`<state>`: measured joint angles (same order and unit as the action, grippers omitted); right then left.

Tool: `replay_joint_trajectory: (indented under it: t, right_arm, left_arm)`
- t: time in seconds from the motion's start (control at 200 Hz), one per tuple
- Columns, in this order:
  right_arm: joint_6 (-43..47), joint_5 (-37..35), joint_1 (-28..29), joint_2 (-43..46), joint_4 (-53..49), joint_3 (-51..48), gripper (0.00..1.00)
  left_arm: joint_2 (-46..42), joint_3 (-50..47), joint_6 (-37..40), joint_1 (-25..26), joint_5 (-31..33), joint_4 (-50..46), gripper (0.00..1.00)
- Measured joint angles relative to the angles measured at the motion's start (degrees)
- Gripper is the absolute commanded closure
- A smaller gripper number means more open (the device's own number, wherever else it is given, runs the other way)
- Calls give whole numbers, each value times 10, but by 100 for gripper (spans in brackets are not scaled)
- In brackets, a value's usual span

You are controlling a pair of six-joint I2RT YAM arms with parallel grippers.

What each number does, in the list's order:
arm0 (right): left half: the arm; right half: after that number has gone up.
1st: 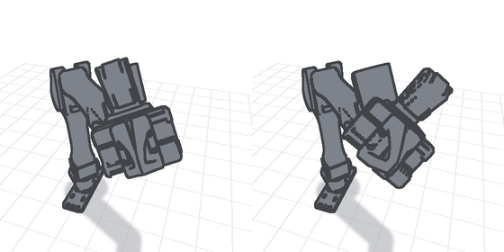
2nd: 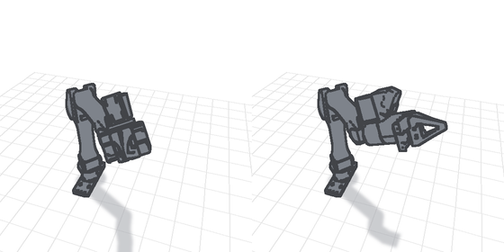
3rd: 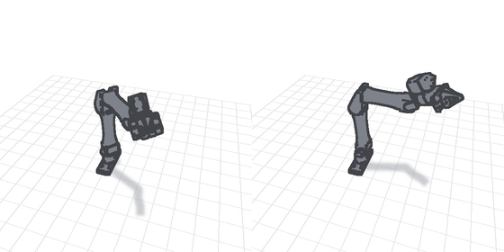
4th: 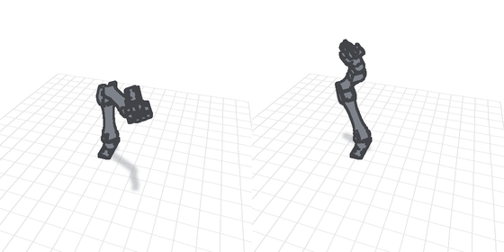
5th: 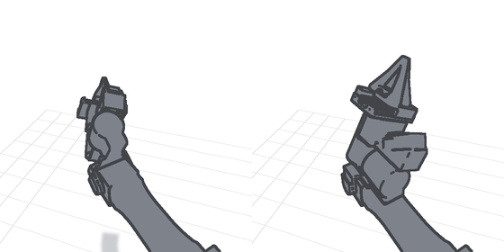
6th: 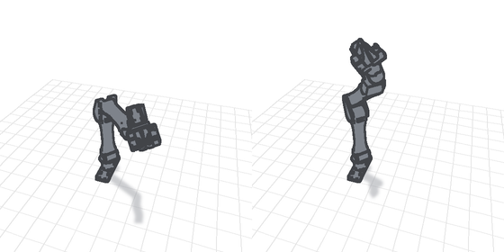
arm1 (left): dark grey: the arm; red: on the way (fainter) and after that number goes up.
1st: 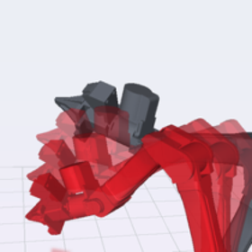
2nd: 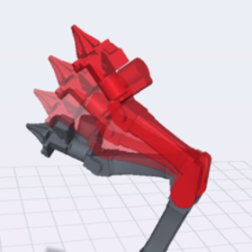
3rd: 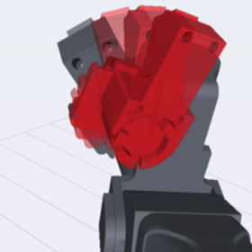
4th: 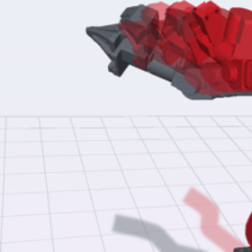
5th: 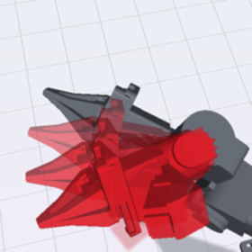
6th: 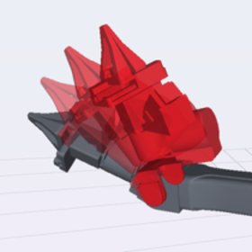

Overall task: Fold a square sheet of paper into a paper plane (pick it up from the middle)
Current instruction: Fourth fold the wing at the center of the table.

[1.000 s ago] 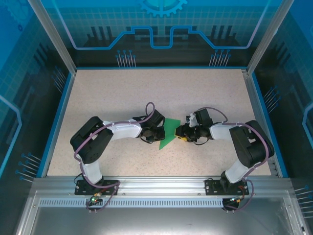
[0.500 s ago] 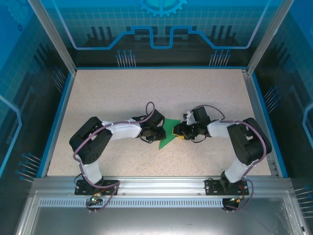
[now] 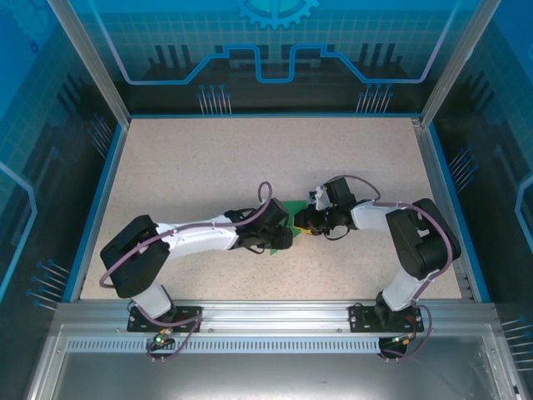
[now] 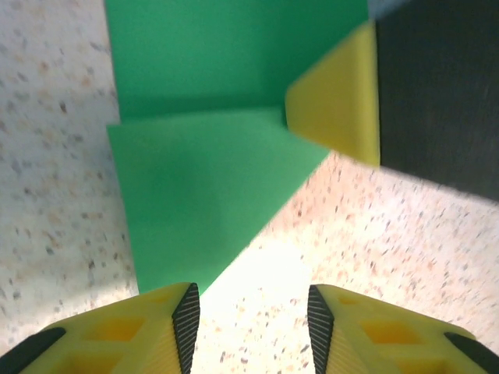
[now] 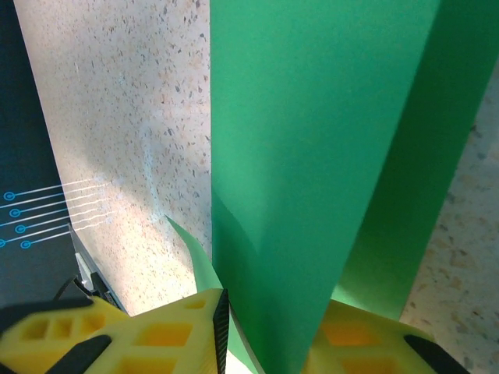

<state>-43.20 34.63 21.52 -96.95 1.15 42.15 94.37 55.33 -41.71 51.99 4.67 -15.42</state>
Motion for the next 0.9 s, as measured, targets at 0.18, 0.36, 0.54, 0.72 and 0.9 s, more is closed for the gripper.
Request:
replay_joint_trajectory:
  t: [0.18,0.36,0.54,0.72,0.9]
  right_arm:
    - [2,4,0,-1,-8,9,73]
    - [2,6,0,-2,-18,19,73]
    - [2,6,0,-2,-20,21,73]
    - [2,8,0,-2,-21,21,73]
    - [2,10,0,-3,-21,21,74]
  left_arm:
    - [36,35,1,36,61,-40,53]
    - [82,78,-3,60,123,-78,53]
    - [118,114,-3,77,170,-116,54]
    - [129,125,-14,86,199,-139,58]
    - [137,125,-24,89,217,-152,60]
